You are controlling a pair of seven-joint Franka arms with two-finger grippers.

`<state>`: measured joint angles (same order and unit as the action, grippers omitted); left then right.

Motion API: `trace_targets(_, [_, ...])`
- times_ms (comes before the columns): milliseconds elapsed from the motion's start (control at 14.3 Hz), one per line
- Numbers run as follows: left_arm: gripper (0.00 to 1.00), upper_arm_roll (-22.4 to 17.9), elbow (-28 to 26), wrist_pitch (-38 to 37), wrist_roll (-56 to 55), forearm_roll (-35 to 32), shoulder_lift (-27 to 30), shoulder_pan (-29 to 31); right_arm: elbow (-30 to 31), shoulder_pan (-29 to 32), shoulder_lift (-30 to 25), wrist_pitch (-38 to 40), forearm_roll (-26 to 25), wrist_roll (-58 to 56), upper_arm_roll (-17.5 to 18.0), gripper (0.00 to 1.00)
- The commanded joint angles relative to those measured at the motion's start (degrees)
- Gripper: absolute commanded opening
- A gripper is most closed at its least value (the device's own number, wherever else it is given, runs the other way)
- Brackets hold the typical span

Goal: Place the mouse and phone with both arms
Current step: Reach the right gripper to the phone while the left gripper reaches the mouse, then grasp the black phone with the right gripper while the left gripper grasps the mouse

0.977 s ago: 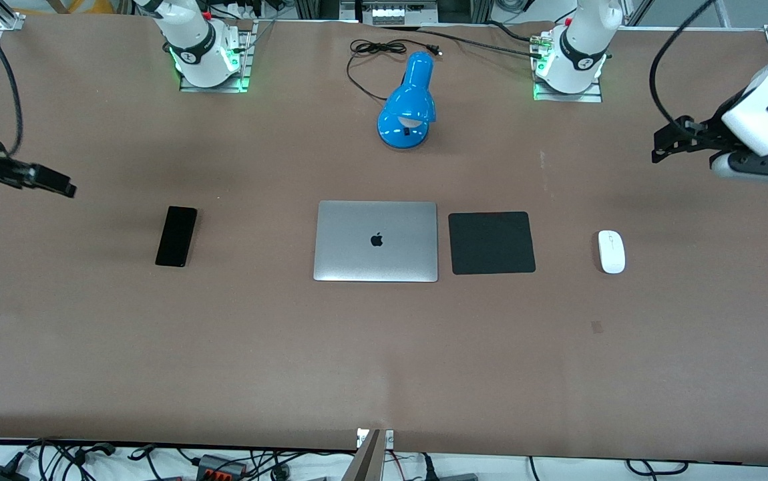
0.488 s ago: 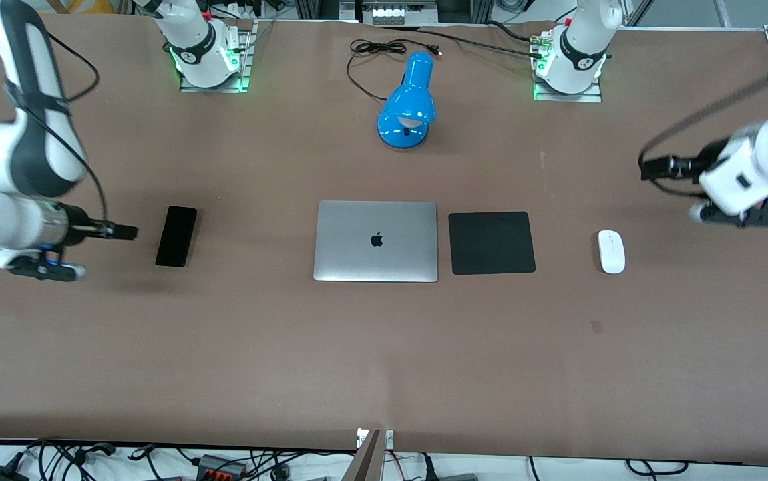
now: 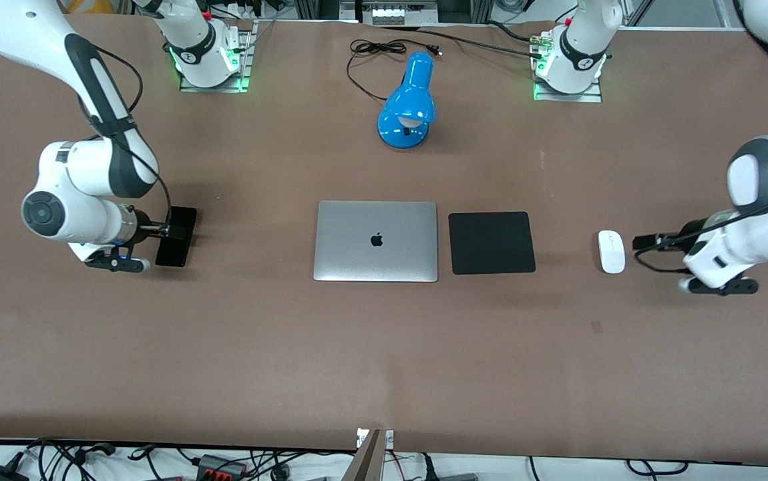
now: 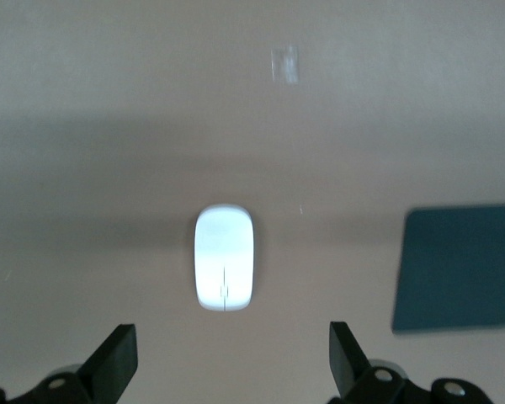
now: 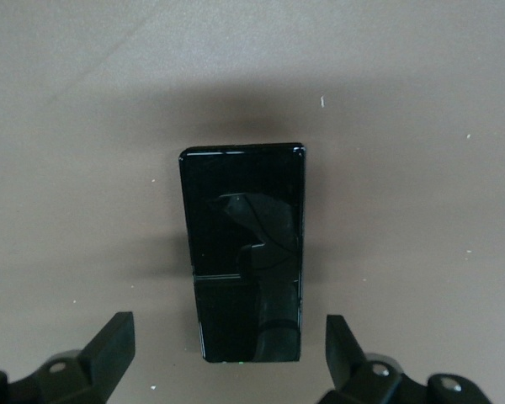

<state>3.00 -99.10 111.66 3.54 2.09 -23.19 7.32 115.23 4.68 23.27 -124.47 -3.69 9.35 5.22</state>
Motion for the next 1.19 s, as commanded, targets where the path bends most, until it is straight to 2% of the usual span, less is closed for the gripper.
trace_targets(0, [1.0, 0.2, -8.7, 11.3, 1.3, -0.6, 1.7, 0.1, 4.0, 0.1, -1.3, -4.4, -1.5, 1.5, -0.3, 1.0])
trace_targets(140, [1.0, 0.1, -11.6, 17.4, 3.8, -0.6, 0.0, 0.8, 4.3, 0.6, 0.0, -5.6, -1.6, 1.5, -0.5, 1.0])
trace_targets(279, [1.0, 0.2, -12.3, 20.3, 5.9, -0.7, -2.1, 2.5, 4.4, 0.7, 1.2, -6.1, -1.6, 1.6, -0.9, 1.0])
trace_targets(488, [1.0, 0.2, -12.5, 21.0, 6.0, -0.7, -4.7, 2.7, 4.6, 0.4, 1.8, -6.4, -1.6, 3.2, -0.9, 1.0])
trace_targets(907, [1.0, 0.2, -12.8, 22.2, 6.4, -0.7, -7.0, 2.4, 7.5, 0.3, 3.1, -13.6, -1.8, 3.7, -0.9, 1.0])
trace_targets(1116, [1.0, 0.2, -13.0, 22.8, 7.4, -0.7, -8.2, 2.4, 7.6, 0.2, 3.6, -14.0, -2.0, 3.9, -1.1, 1.0])
